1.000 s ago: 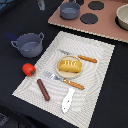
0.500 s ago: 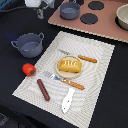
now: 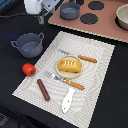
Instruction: Interact with the objects in diverse but meaningful ways.
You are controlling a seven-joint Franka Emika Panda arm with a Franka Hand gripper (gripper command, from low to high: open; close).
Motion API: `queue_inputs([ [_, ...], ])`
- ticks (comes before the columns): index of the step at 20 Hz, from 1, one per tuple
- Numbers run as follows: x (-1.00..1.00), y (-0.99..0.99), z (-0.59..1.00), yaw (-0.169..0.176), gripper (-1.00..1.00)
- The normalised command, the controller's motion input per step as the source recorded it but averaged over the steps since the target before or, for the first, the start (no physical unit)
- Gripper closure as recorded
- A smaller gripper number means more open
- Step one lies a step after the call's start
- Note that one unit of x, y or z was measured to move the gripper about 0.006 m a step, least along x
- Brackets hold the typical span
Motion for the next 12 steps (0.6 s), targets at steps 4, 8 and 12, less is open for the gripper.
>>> queue_inputs([
  [4,-0.37,-0.13,-0.44,0.041,-1.00],
  [8,-0.45,0.00,-0.33,0.046,-1.00],
  [12,-0.51,0.01,-0.23,0.041,-1.00],
])
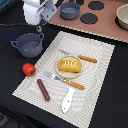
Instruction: Interact with the objects in diverse but meaningful ways.
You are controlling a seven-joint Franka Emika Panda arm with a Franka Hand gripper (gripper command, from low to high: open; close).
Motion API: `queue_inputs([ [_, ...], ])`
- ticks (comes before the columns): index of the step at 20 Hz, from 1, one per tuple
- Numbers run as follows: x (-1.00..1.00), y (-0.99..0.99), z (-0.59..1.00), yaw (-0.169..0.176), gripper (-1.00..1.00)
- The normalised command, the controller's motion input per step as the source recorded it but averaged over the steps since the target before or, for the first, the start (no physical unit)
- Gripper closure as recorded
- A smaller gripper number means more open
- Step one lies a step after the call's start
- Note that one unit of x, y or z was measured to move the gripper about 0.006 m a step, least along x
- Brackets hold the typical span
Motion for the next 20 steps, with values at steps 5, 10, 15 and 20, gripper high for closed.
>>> queue_inputs([
  [5,-0.49,0.01,-0.21,0.036,-1.00],
  [10,-0.50,0.00,-0.37,0.033,-1.00],
  [15,-0.34,0.01,-0.45,0.036,-1.00],
  [20,-0.28,0.01,-0.40,0.039,-1.00],
])
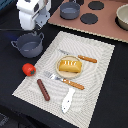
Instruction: Interact with the objects in diverse but meaningful ways.
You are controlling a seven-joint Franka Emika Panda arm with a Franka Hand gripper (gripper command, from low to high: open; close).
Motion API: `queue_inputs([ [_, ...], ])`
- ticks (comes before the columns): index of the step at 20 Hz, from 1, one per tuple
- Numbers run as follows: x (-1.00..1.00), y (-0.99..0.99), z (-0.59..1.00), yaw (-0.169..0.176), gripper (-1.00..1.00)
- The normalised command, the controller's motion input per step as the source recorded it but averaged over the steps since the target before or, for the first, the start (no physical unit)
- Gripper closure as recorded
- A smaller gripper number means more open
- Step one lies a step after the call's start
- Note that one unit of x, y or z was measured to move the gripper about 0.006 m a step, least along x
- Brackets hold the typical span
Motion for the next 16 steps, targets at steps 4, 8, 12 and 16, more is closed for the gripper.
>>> queue_inputs([
  [4,-0.15,0.01,-0.25,0.037,-1.00],
  [8,-0.11,0.01,-0.21,0.031,-1.00],
  [12,-0.14,0.00,-0.17,0.025,-1.00],
  [16,-0.14,0.00,-0.19,0.024,1.00],
])
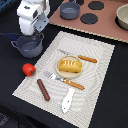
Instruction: Interact with the objects in diverse but meaningful ways.
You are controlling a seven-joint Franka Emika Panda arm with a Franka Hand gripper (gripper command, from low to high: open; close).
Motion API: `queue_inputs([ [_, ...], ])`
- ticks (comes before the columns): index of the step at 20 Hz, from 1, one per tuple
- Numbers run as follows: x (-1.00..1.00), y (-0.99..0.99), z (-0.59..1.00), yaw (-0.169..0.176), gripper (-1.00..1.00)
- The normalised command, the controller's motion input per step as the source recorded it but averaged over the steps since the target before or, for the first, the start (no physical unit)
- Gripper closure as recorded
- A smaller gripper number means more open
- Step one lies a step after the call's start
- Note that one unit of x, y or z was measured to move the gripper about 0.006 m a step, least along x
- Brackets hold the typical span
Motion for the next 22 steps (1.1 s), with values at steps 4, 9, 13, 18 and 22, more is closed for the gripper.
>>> queue_inputs([
  [4,-0.16,0.00,-0.16,0.030,1.00],
  [9,-0.17,0.00,-0.16,0.033,1.00],
  [13,-0.13,0.02,-0.13,0.039,1.00],
  [18,-0.07,0.07,-0.09,0.042,1.00],
  [22,-0.06,0.03,-0.09,0.037,1.00],
])
